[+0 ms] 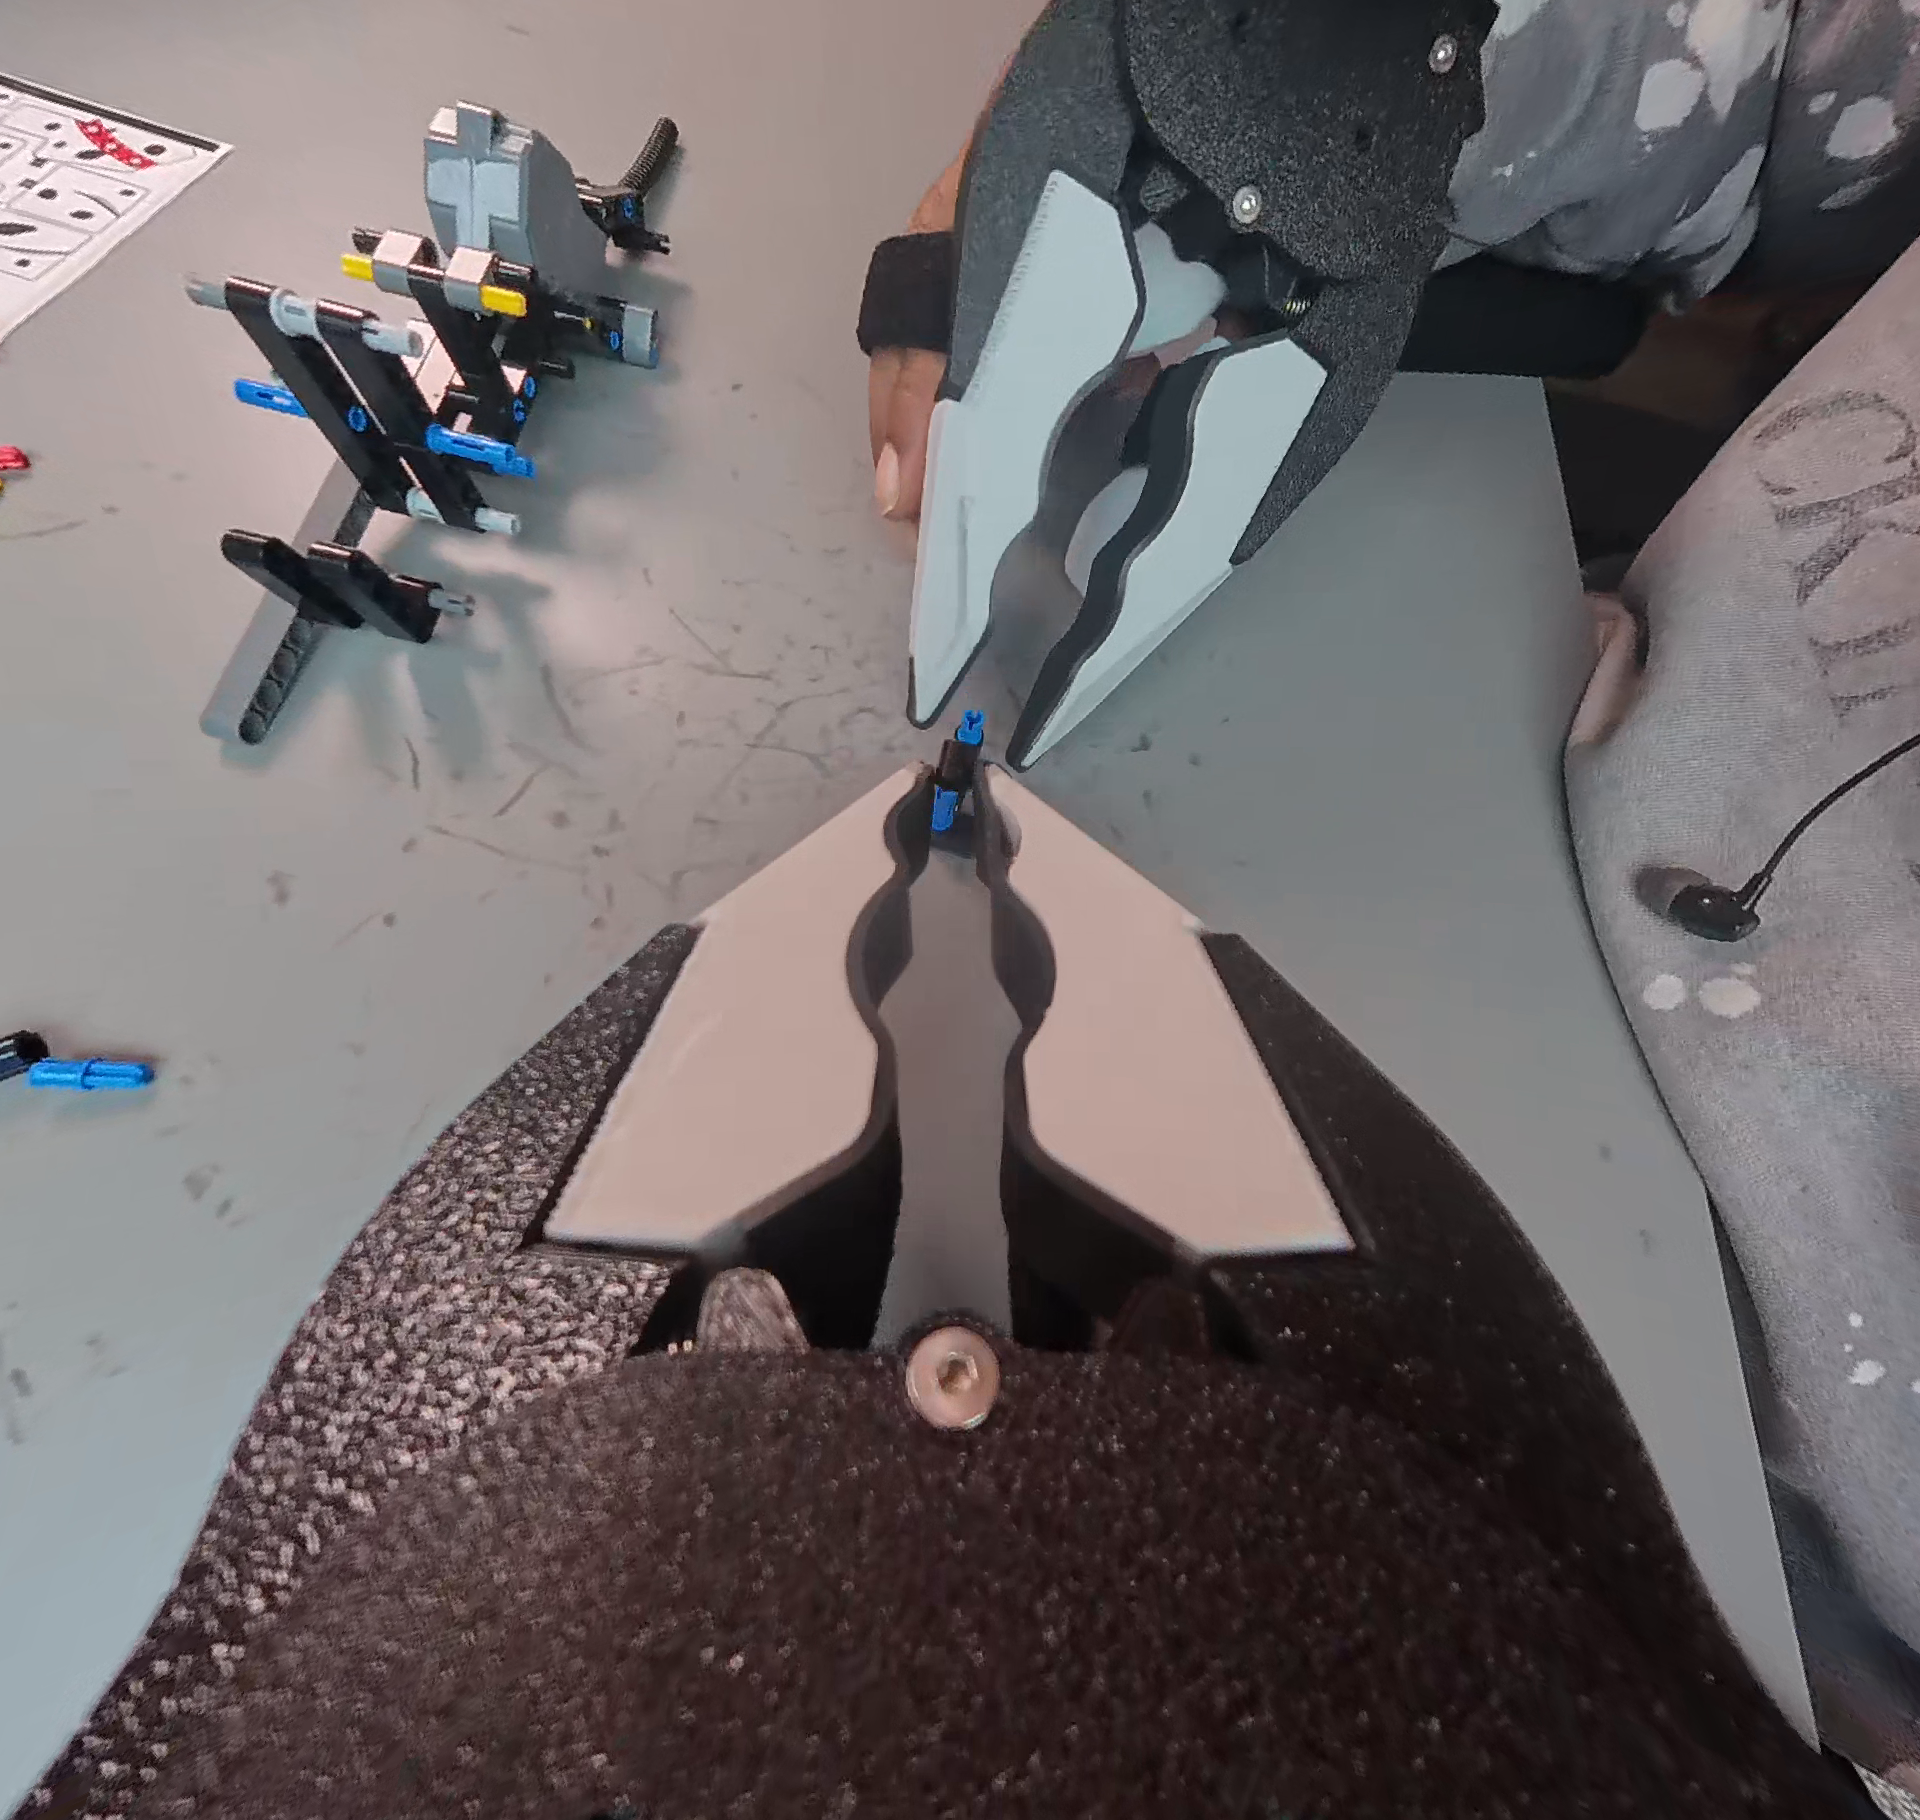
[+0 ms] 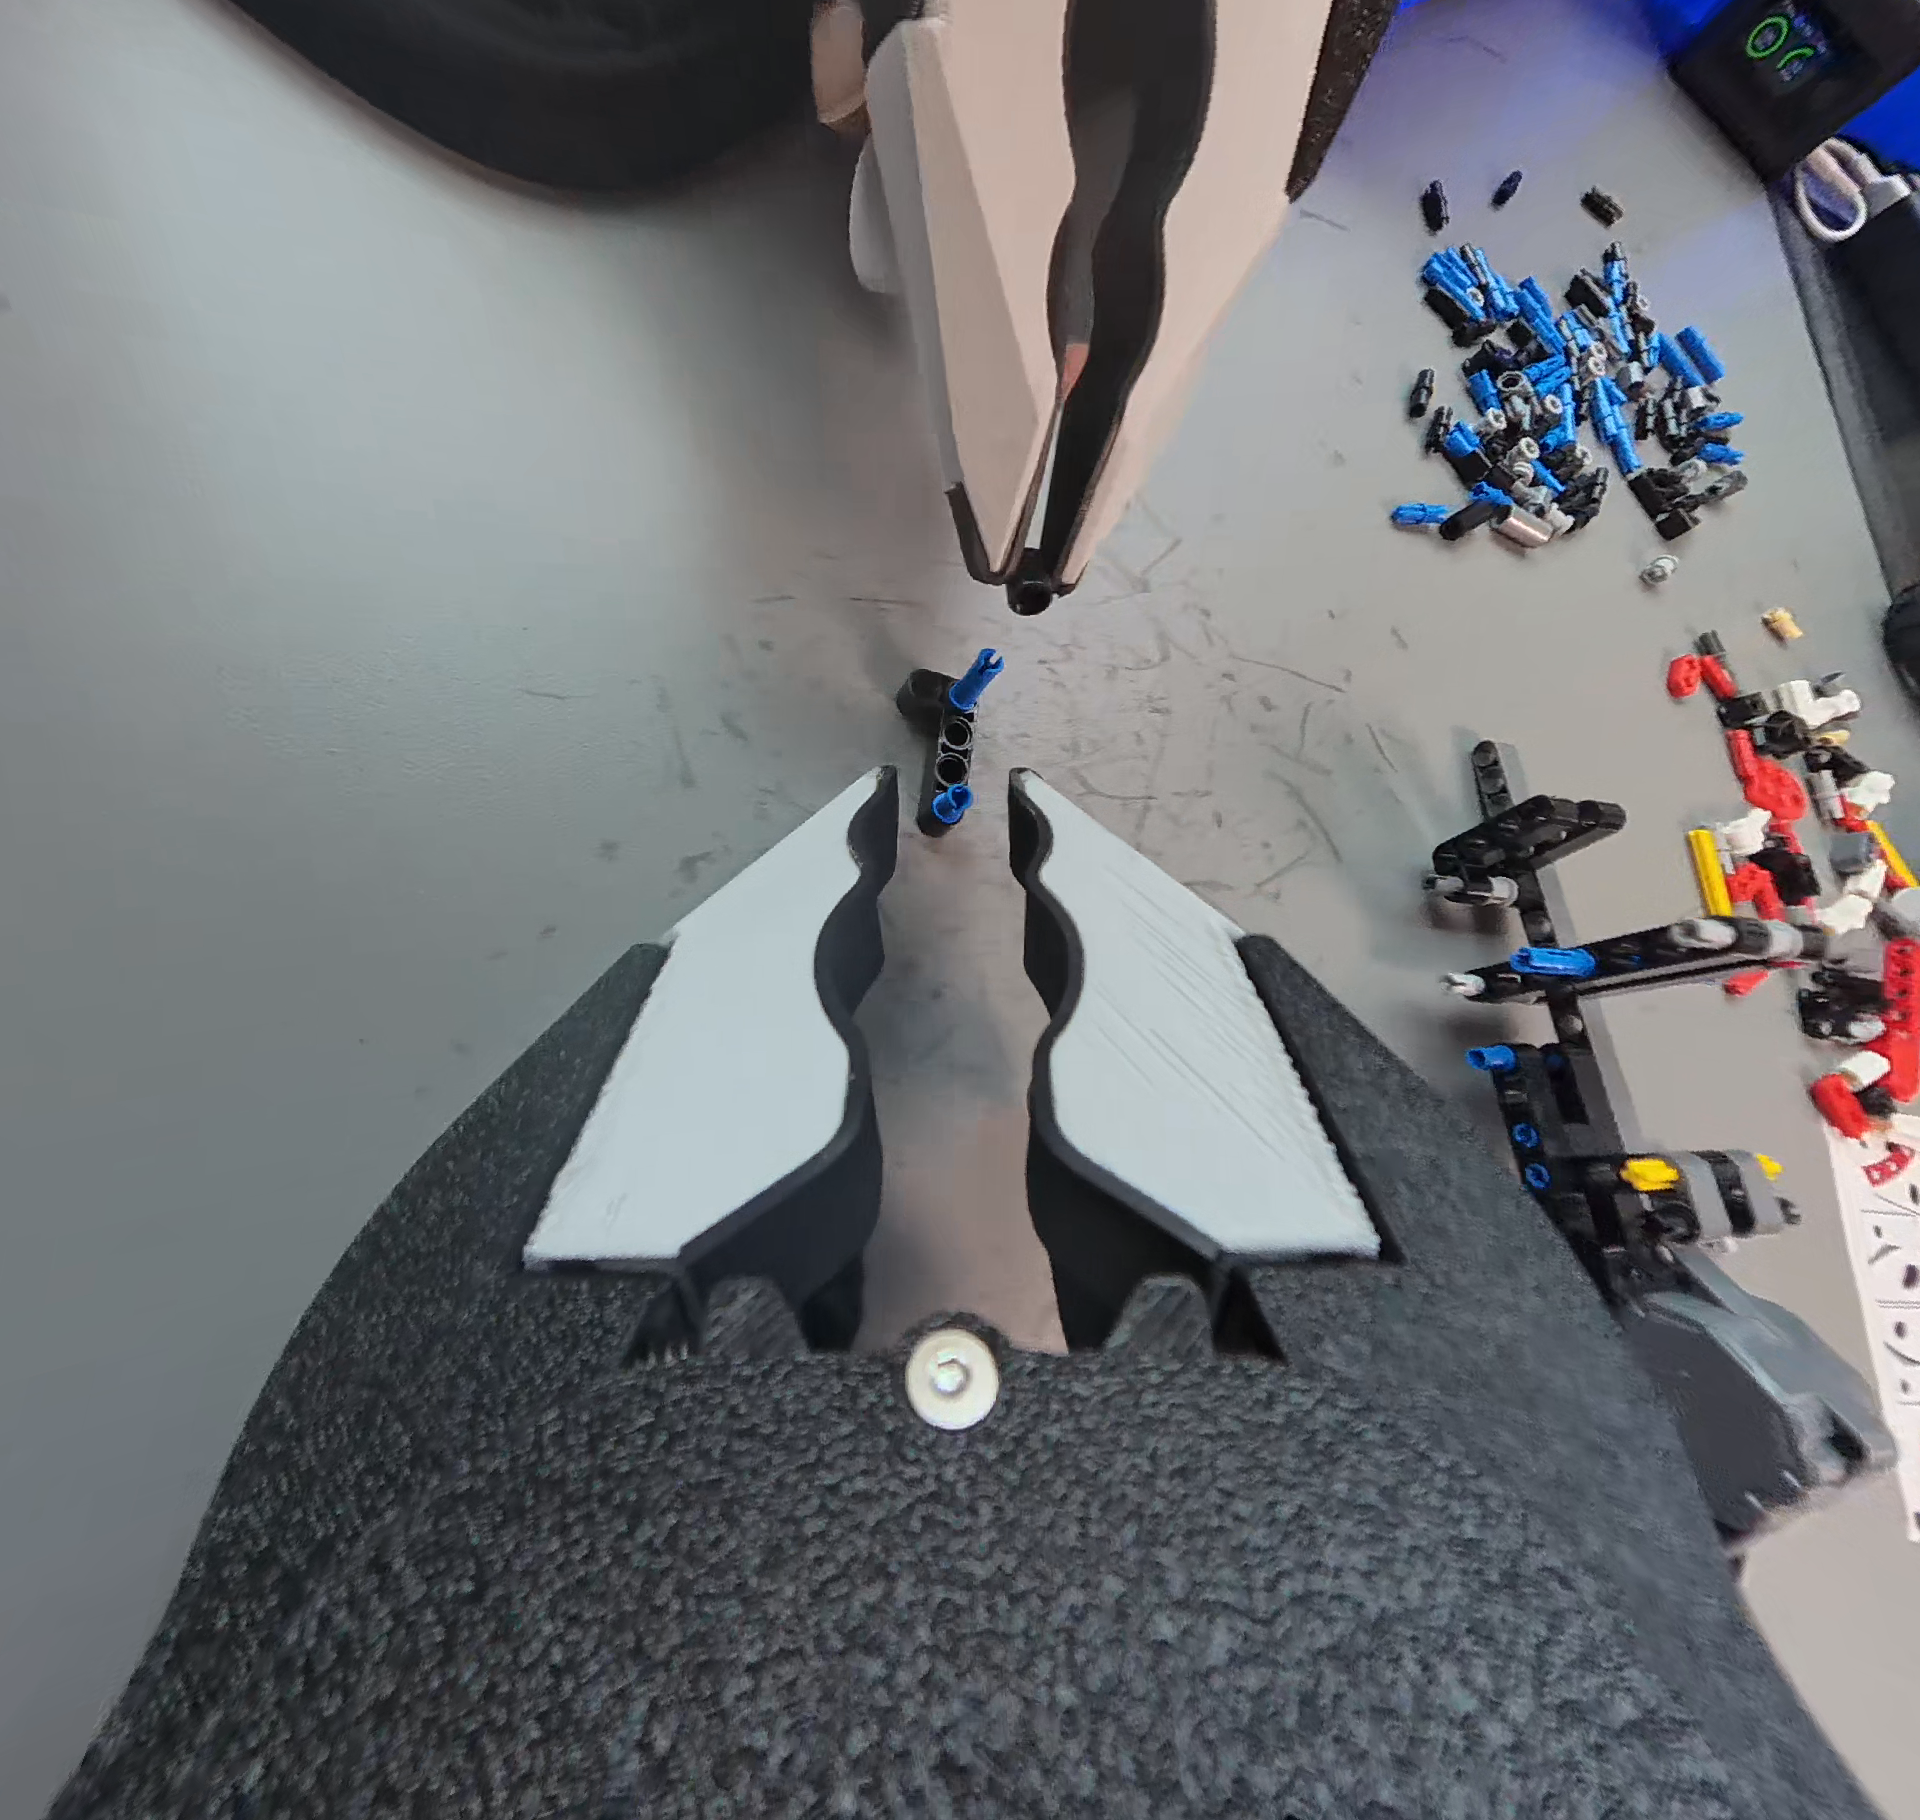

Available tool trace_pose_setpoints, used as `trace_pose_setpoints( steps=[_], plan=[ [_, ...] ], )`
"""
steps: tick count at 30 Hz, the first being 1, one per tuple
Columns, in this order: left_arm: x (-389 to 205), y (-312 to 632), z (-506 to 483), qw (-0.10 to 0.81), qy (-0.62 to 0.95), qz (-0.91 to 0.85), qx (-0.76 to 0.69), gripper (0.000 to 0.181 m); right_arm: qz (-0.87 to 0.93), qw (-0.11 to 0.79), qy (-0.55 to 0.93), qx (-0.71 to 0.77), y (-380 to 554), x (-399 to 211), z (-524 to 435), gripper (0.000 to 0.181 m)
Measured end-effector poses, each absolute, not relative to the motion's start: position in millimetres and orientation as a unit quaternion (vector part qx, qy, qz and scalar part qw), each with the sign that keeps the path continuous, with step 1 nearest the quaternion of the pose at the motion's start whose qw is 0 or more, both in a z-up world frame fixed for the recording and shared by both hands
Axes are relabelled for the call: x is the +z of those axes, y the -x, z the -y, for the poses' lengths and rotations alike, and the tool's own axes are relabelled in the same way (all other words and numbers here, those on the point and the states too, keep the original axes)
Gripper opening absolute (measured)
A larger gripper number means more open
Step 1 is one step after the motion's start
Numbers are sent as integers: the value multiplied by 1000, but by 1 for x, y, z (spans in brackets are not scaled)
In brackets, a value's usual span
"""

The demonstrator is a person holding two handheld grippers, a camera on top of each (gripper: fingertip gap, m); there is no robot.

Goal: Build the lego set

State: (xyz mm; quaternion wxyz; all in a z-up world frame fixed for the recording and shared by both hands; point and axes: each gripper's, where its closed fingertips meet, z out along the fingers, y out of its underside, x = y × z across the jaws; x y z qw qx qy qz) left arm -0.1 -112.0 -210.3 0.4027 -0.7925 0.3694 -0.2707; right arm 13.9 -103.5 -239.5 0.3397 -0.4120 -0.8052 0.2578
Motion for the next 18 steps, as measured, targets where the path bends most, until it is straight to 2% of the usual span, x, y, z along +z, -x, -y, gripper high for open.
trace_pose_setpoints(
  steps=[1, 4, 7, 9, 11, 15, 18],
  plan=[
    [-209, -1, 112, 406, 790, -370, -272, 10, 803, 336, 419, 258, -13, -240, 103, 20],
    [-204, -4, 112, 417, 781, -372, -278, 10, 814, 329, 414, 241, -16, -245, 102, 8],
    [-194, -6, 110, 443, 766, -366, -289, 10, 815, 324, 417, 237, -22, -243, 96, 8],
    [-182, -8, 108, 469, 749, -358, -301, 10, 798, 339, 425, 259, -20, -231, 93, 17],
    [-168, -11, 108, 498, 728, -351, -315, 10, 768, 350, 430, 321, -16, -208, 98, 22],
    [-142, -12, 106, 561, 685, -343, -314, 10, 659, 327, 455, 502, -11, -150, 110, 20],
    [-137, -11, 104, 580, 679, -342, -292, 10, 618, 310, 459, 558, -11, -135, 112, 19]
  ],
)
